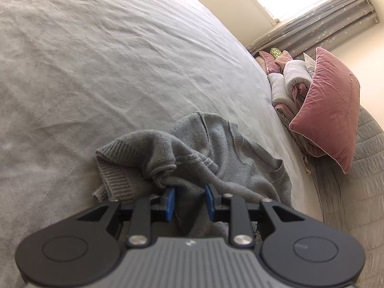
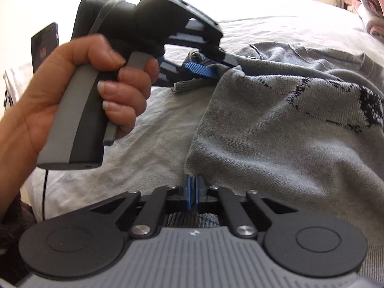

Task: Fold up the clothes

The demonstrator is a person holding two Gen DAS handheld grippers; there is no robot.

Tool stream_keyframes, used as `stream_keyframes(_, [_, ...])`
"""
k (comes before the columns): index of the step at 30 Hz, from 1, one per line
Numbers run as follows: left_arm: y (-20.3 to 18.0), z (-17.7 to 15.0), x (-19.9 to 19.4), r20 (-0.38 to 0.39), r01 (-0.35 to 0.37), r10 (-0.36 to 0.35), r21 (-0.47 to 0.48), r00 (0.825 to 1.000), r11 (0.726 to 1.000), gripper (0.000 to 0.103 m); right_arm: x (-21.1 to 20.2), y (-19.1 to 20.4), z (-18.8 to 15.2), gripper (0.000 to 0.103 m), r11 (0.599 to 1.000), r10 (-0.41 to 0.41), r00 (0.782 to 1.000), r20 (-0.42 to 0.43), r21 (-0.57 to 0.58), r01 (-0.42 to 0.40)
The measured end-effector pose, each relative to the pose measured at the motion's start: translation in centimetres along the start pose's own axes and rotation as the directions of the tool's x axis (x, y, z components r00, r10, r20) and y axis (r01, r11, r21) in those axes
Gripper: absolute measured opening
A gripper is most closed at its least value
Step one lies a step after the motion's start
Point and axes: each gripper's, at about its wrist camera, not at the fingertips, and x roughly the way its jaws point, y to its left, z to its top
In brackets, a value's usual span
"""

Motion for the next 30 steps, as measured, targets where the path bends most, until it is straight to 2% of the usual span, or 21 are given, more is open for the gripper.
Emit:
stream_keyframes(3, [-0.1,0.1,0.1,0.010,0.010,-0.010,-0.018,1.000,1.000,0.026,-2.0,-3.2,0.8,0.003,0.987,0.063,0.997,0.042,0.143,-0.068])
stream_keyframes(6, [-0.5,0.1,0.4,0.020,0.012,-0.012,-0.010,1.000,1.000,0.026,-4.3,-7.3,1.1,0.003,0.950,0.083,0.991,0.100,0.291,-0.109])
stream_keyframes(8, [-0.7,0.0,0.6,0.021,0.007,-0.007,-0.001,1.000,1.000,0.026,-4.9,-9.9,0.9,0.003,0.924,0.055,0.992,0.110,0.370,-0.092])
stream_keyframes(11, [-1.0,-0.2,0.9,0.019,-0.002,0.001,0.012,1.000,1.000,0.026,-4.0,-12.9,0.3,0.003,0.890,-0.006,0.998,0.063,0.455,-0.024])
stream_keyframes(15, [-1.6,-0.4,0.6,0.020,-0.028,0.027,0.058,0.999,0.998,0.026,-3.9,-12.5,-0.5,0.007,0.909,-0.037,0.999,0.040,0.417,0.017])
stream_keyframes(17, [-1.5,-0.5,0.3,0.019,-0.037,0.035,0.071,0.999,0.997,0.026,-4.5,-11.7,-0.2,0.014,0.929,-0.056,0.997,0.053,0.369,0.032])
stream_keyframes(22, [-1.2,-0.9,-0.2,0.003,-0.046,0.046,0.073,0.999,0.996,0.026,-7.3,-9.7,0.0,0.016,0.969,-0.086,0.990,0.113,0.241,0.057])
stream_keyframes(24, [-1.1,-1.1,-0.2,-0.008,-0.045,0.045,0.066,0.999,0.997,0.026,-7.8,-8.7,0.0,0.025,0.981,-0.072,0.989,0.129,0.189,0.047])
stream_keyframes(25, [-1.1,-1.2,-0.2,-0.014,-0.044,0.045,0.062,0.999,0.997,0.026,-7.9,-8.3,-0.1,0.035,0.985,-0.066,0.989,0.132,0.165,0.043])
stream_keyframes(26, [-1.1,-1.3,-0.2,-0.018,-0.043,0.044,0.058,0.999,0.997,0.026,-7.9,-7.8,-0.2,0.037,0.990,-0.061,0.989,0.131,0.138,0.043])
stream_keyframes(30, [-0.8,-1.5,-0.4,-0.022,-0.040,0.041,0.042,0.999,0.998,0.026,-6.4,-6.2,-0.5,0.037,0.998,-0.064,0.994,0.092,0.031,0.062])
